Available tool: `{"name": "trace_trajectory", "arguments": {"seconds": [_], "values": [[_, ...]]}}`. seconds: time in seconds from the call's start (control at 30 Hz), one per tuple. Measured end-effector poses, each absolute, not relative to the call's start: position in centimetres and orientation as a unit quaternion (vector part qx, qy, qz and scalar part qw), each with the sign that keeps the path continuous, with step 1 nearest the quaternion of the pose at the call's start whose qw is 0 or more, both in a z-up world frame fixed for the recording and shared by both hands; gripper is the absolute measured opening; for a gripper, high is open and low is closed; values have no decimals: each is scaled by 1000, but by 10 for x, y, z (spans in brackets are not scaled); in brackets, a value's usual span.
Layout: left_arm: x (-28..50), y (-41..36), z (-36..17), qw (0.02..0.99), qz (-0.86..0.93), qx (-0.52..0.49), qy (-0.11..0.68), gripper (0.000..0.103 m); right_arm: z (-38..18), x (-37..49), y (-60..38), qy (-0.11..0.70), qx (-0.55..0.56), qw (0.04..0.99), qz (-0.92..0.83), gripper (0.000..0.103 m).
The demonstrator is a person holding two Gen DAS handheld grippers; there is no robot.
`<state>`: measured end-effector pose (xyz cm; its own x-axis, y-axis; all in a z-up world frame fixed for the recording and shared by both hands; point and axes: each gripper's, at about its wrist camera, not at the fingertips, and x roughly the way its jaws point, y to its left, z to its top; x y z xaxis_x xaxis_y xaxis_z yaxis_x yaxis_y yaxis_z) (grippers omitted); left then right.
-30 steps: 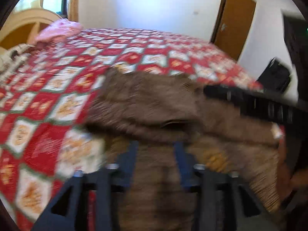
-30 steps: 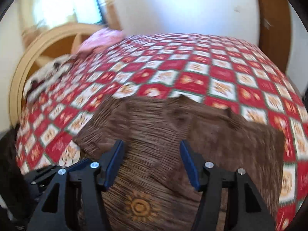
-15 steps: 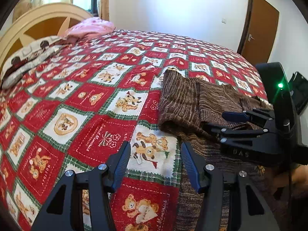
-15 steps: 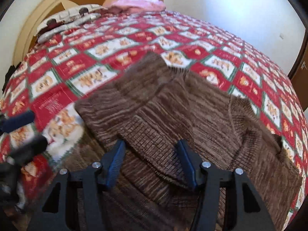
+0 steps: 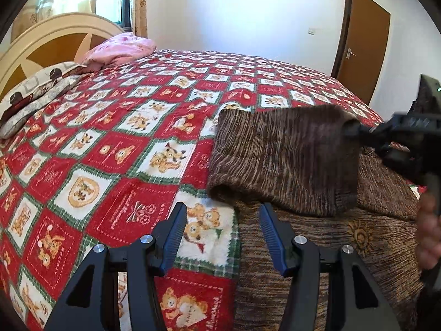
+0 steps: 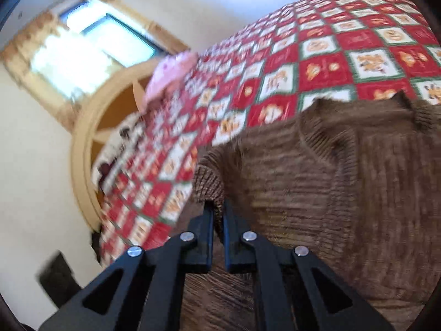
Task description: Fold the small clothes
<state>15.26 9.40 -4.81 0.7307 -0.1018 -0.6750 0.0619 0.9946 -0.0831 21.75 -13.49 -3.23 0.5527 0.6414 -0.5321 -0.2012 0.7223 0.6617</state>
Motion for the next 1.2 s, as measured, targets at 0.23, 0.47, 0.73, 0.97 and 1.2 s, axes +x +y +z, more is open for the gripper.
{"name": "trace_trajectory", "arguments": {"seconds": [0.23,0.47,0.73,0.97,1.2], "values": [[154,87,-47,930,-49,-23,364,56,-13,226,-195,367,321,853,188,9],[157,75,-47,930,-51,-3,364,56,-38,238,-221,406,306,854,105,9],[160,69,-50,926,-55,4,372,56,-70,255,-231,437,266,858,38,10],[164,66,-54,928,-47,19,369,56,-41,223,-250,403,239,884,2,16],[162,66,-50,923,-39,27,382,56,-48,193,-174,434,112,889,98,16]]}}
